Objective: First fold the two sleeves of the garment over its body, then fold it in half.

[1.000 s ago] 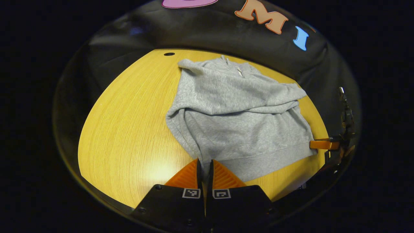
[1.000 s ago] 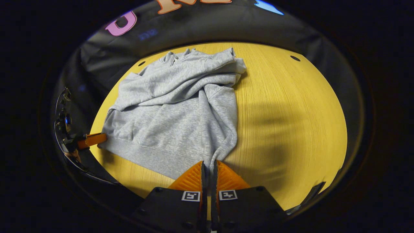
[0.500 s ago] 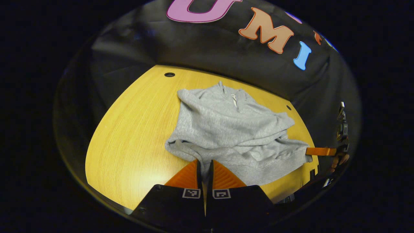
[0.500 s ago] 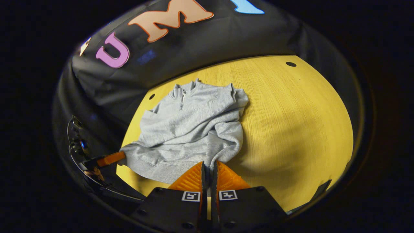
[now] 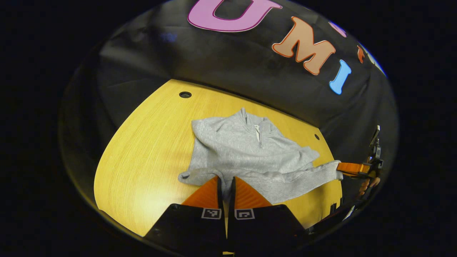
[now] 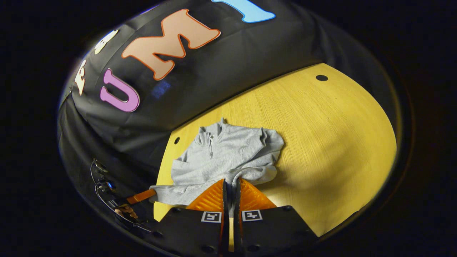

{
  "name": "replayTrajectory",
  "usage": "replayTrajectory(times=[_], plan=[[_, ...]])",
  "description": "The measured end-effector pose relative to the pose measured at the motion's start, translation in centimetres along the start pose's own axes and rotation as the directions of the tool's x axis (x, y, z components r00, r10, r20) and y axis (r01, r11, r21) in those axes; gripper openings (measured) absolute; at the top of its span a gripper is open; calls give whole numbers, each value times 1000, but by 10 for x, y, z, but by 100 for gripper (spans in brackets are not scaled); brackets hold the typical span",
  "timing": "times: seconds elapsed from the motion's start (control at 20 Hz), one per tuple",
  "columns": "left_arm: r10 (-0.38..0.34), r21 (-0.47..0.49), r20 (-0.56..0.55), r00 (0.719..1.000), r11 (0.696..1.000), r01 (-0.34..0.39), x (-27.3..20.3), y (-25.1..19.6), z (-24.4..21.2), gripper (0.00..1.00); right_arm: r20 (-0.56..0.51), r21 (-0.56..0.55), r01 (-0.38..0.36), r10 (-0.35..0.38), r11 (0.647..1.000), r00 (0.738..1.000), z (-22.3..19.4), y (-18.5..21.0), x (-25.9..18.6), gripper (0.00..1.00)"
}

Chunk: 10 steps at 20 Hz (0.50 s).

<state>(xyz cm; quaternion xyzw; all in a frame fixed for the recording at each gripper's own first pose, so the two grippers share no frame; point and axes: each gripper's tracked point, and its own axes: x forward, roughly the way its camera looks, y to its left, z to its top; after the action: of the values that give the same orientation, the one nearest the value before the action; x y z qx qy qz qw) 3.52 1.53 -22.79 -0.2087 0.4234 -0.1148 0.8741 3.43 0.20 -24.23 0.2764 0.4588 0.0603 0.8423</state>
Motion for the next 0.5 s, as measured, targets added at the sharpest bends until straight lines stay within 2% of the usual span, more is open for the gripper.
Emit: replayTrajectory(times=[0.2, 0.4, 0.45, 0.5], plan=[[14, -54, -16, 1000, 998, -15, 32, 5, 21, 0, -4, 42, 38, -38, 998, 999, 16, -9, 37, 6], [63, -95, -107, 992, 993, -74, 71, 22, 15, 0, -37, 51, 88, -86, 995, 996, 20, -22, 79, 7], [74, -95, -126, 989, 992, -87, 80, 26, 13, 0, -45, 45, 106, -104, 993, 994, 17, -26, 88, 0], [82, -100, -139, 987, 990, -97, 88, 28, 10, 0, -54, 43, 125, -123, 991, 991, 15, -32, 96, 1]])
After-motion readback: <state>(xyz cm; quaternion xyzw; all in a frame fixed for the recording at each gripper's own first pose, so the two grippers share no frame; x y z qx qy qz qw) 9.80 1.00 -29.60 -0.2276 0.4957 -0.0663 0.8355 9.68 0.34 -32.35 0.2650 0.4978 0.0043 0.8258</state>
